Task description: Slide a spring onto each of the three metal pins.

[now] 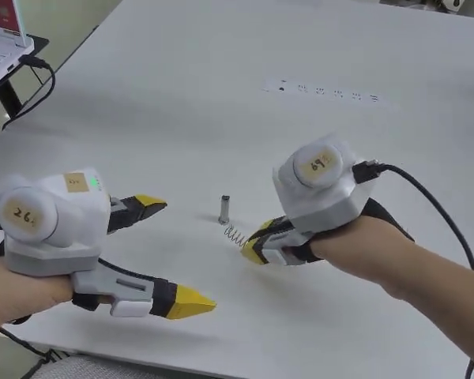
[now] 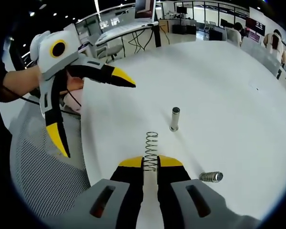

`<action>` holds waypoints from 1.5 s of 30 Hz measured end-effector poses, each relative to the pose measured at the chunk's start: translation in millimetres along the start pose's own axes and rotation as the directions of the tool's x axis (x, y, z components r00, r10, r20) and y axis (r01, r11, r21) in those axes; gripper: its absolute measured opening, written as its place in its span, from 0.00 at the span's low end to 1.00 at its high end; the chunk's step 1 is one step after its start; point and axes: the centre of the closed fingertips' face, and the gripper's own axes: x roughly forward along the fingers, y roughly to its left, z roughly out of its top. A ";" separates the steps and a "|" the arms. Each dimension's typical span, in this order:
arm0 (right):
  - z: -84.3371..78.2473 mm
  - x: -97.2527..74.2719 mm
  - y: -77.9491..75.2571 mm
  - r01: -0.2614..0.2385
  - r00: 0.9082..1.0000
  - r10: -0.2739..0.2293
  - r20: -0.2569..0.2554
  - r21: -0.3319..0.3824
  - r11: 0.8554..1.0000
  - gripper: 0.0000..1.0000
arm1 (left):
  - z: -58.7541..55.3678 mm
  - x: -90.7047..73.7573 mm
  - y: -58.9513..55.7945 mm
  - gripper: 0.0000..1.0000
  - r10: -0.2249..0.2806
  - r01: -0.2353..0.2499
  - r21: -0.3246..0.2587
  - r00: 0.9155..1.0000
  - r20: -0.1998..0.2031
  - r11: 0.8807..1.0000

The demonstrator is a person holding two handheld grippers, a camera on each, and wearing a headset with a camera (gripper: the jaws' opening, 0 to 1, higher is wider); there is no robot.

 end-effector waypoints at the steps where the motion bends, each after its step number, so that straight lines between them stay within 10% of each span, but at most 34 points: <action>1: -0.2 -2.0 -0.3 -0.001 1.000 0.001 0.003 -0.002 1.000 0.07 | 0.9 0.5 -0.9 0.93 -0.003 0.003 -0.001 1.000 0.003 1.000; 18: -4.5 -24.1 15.9 -0.005 0.999 0.010 0.030 -0.137 0.991 0.07 | 7.3 7.4 -16.7 0.75 -0.078 0.078 0.016 0.997 0.000 0.997; 30: -6.0 -27.7 27.1 -0.036 0.999 0.044 0.024 -0.279 0.960 0.07 | 21.1 19.2 -25.8 0.42 -0.160 0.160 -0.009 0.987 0.026 0.987; 45: -1.8 -36.2 31.3 -0.037 0.996 0.068 0.062 -0.404 0.914 0.07 | 36.0 33.4 -37.7 0.26 -0.231 0.230 0.028 0.972 0.038 0.973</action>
